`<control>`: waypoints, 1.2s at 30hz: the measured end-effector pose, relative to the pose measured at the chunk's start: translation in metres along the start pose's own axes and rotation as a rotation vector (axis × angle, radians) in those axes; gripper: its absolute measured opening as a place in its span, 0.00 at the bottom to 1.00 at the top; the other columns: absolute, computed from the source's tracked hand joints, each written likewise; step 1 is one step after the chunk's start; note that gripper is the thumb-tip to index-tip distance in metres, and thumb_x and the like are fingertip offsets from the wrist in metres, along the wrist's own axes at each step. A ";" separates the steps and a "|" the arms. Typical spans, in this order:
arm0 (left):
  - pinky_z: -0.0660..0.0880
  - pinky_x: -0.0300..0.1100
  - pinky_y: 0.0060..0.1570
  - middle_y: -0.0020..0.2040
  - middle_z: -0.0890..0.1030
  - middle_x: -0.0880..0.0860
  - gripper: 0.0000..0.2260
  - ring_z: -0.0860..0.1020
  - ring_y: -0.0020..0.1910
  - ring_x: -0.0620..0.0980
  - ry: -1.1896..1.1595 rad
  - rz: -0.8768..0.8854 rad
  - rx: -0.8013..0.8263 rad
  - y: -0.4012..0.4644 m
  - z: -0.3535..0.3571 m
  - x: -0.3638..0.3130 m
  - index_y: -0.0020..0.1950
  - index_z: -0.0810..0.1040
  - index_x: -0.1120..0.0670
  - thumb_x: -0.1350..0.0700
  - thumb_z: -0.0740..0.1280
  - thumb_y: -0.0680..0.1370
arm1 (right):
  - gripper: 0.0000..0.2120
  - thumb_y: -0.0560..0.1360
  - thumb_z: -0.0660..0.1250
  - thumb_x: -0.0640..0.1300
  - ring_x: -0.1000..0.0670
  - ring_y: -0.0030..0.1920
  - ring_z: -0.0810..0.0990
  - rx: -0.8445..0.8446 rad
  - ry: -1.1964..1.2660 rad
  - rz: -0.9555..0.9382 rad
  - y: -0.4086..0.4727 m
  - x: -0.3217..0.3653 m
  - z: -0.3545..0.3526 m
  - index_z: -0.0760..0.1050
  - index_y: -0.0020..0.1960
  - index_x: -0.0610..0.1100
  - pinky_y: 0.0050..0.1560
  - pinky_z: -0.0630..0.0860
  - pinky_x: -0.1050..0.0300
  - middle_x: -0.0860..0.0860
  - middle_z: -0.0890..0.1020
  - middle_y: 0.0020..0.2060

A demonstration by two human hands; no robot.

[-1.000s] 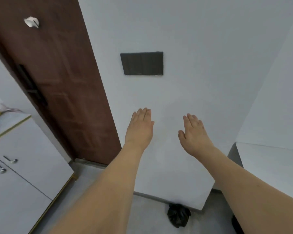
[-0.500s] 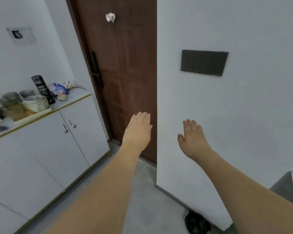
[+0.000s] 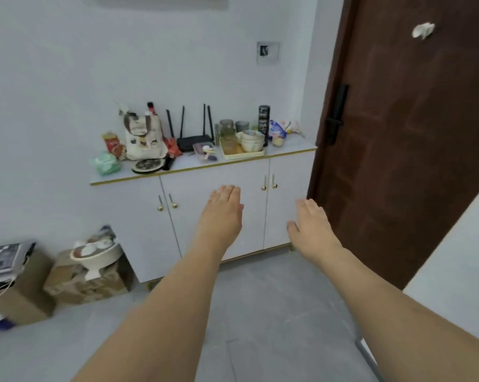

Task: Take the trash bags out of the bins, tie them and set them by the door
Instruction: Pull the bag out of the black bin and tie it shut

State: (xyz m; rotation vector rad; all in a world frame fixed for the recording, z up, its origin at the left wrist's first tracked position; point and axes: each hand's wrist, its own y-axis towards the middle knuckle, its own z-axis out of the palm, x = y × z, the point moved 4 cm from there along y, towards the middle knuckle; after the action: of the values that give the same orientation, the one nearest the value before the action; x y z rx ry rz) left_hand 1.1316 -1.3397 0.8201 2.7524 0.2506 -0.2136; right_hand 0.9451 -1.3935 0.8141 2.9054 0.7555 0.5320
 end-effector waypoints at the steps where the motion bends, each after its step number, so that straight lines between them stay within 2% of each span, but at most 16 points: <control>1: 0.49 0.48 0.77 0.77 0.62 0.56 0.22 0.57 0.77 0.54 0.010 -0.029 -0.007 -0.009 -0.008 0.031 0.77 0.59 0.59 0.54 0.53 0.84 | 0.27 0.81 0.54 0.46 0.43 0.76 0.55 0.025 0.022 -0.025 0.007 0.030 0.014 0.54 0.77 0.36 0.76 0.50 0.50 0.40 0.59 0.76; 3: 0.52 0.50 0.76 0.75 0.64 0.56 0.21 0.59 0.75 0.56 0.026 -0.083 -0.019 -0.026 -0.021 0.096 0.76 0.61 0.60 0.55 0.54 0.84 | 0.28 0.82 0.52 0.47 0.44 0.78 0.50 0.081 0.071 -0.060 0.017 0.086 0.043 0.51 0.78 0.37 0.77 0.46 0.51 0.42 0.54 0.78; 6: 0.60 0.52 0.72 0.70 0.70 0.59 0.18 0.66 0.69 0.59 0.054 -0.145 -0.042 -0.051 -0.035 0.187 0.71 0.67 0.62 0.57 0.58 0.82 | 0.28 0.82 0.51 0.46 0.46 0.78 0.47 0.137 0.132 -0.096 0.028 0.159 0.083 0.49 0.78 0.38 0.77 0.45 0.51 0.43 0.52 0.78; 10: 0.60 0.52 0.71 0.68 0.72 0.60 0.18 0.68 0.68 0.60 0.056 -0.213 -0.019 -0.068 -0.033 0.267 0.70 0.69 0.64 0.59 0.59 0.82 | 0.28 0.82 0.51 0.46 0.47 0.78 0.47 0.210 0.166 -0.117 0.042 0.220 0.128 0.48 0.79 0.39 0.77 0.45 0.51 0.44 0.51 0.79; 16: 0.52 0.47 0.74 0.74 0.66 0.57 0.20 0.62 0.73 0.55 0.025 -0.201 0.071 -0.052 0.006 0.323 0.74 0.63 0.61 0.56 0.55 0.83 | 0.27 0.83 0.51 0.46 0.46 0.78 0.48 0.287 0.158 -0.042 0.084 0.246 0.189 0.49 0.78 0.39 0.77 0.44 0.53 0.44 0.53 0.78; 20: 0.60 0.49 0.71 0.71 0.70 0.59 0.19 0.66 0.70 0.58 0.004 -0.282 0.089 -0.046 0.030 0.375 0.72 0.67 0.62 0.57 0.58 0.83 | 0.27 0.82 0.52 0.45 0.46 0.78 0.51 0.352 0.189 -0.018 0.115 0.260 0.241 0.51 0.78 0.38 0.76 0.46 0.55 0.43 0.55 0.78; 23: 0.67 0.50 0.65 0.66 0.74 0.59 0.17 0.71 0.64 0.59 -0.069 -0.370 0.106 -0.051 0.063 0.425 0.68 0.71 0.61 0.57 0.59 0.81 | 0.26 0.82 0.53 0.45 0.46 0.77 0.53 0.394 0.273 0.067 0.126 0.268 0.288 0.53 0.77 0.37 0.76 0.48 0.55 0.43 0.57 0.77; 26: 0.67 0.49 0.61 0.64 0.76 0.60 0.16 0.72 0.62 0.59 -0.183 -0.515 0.139 -0.068 0.117 0.468 0.68 0.71 0.63 0.58 0.58 0.82 | 0.26 0.82 0.54 0.44 0.45 0.76 0.56 0.443 0.344 0.160 0.133 0.273 0.347 0.55 0.77 0.38 0.74 0.52 0.55 0.44 0.59 0.77; 29: 0.68 0.48 0.60 0.64 0.75 0.61 0.16 0.72 0.62 0.59 -0.288 -0.640 0.206 -0.095 0.205 0.508 0.68 0.70 0.63 0.58 0.57 0.83 | 0.25 0.81 0.54 0.42 0.46 0.76 0.58 0.449 0.403 0.254 0.137 0.267 0.437 0.56 0.77 0.39 0.73 0.53 0.55 0.44 0.60 0.76; 33: 0.64 0.48 0.68 0.72 0.69 0.57 0.20 0.68 0.70 0.56 -0.446 -0.892 0.253 -0.160 0.367 0.562 0.74 0.65 0.57 0.53 0.55 0.83 | 0.25 0.81 0.55 0.43 0.45 0.74 0.61 0.437 0.490 0.419 0.119 0.234 0.602 0.58 0.77 0.40 0.73 0.57 0.52 0.44 0.62 0.75; 36: 0.63 0.47 0.69 0.74 0.67 0.56 0.21 0.66 0.72 0.55 -0.520 -1.003 0.262 -0.225 0.491 0.590 0.75 0.64 0.58 0.52 0.54 0.84 | 0.25 0.81 0.54 0.43 0.45 0.74 0.62 0.450 0.569 0.592 0.083 0.197 0.736 0.58 0.77 0.40 0.71 0.59 0.53 0.45 0.63 0.75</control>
State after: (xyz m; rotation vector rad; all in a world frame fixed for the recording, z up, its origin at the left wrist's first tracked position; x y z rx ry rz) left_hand 1.6039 -1.2298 0.1838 2.4172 1.4968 -1.2456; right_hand 1.4053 -1.3711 0.2014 3.4168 -0.0010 1.4571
